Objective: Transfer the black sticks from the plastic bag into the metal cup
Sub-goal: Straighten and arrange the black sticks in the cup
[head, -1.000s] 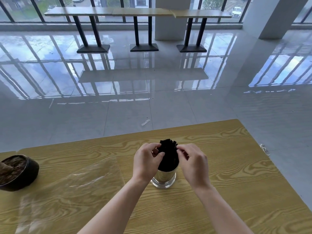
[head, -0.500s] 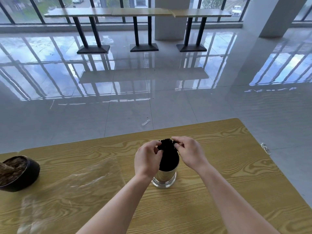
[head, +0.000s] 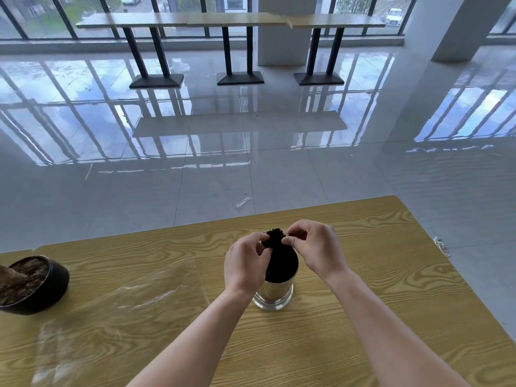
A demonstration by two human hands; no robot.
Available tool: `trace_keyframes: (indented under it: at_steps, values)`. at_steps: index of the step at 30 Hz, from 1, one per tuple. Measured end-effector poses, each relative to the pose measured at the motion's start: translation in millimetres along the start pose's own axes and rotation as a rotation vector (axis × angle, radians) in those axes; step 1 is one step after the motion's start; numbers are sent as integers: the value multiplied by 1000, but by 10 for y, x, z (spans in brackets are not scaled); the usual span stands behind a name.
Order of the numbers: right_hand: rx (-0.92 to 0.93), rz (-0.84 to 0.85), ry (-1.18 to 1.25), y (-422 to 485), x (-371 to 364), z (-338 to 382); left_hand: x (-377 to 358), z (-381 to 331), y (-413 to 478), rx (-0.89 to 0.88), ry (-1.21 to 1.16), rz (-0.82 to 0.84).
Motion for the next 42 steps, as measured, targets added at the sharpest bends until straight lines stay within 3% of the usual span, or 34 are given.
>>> trace_keyframes:
  at_steps: [20,24,27,34,38,42]
  values:
    - [194,-340,54,102,692,501,49,-1,-20,24,-90,33]
    - [240,-473,111,75,827,589,83,-30,-56,40,-124,-14]
    - [234,-563,189,37,843,615,121,-152,-105,108,-303,-37]
    - [131,-600,296,-352,618,492,217,-716,-16,345,-849,208]
    - [39,-524,408,-662,429,400,249,-778,8,507,-1068,170]
    - [-74,-385,500,-904,225,210,318,-723,1,546,-1122,133]
Point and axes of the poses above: each hand's wrist, its own y-axis towards the middle knuckle, its own x-axis out of the back of the hand, z = x × y, the point moved 1 cm from there along y, towards the middle knuckle, and after that the axes turned 5 degrees about -z, right-handed, at the moved point
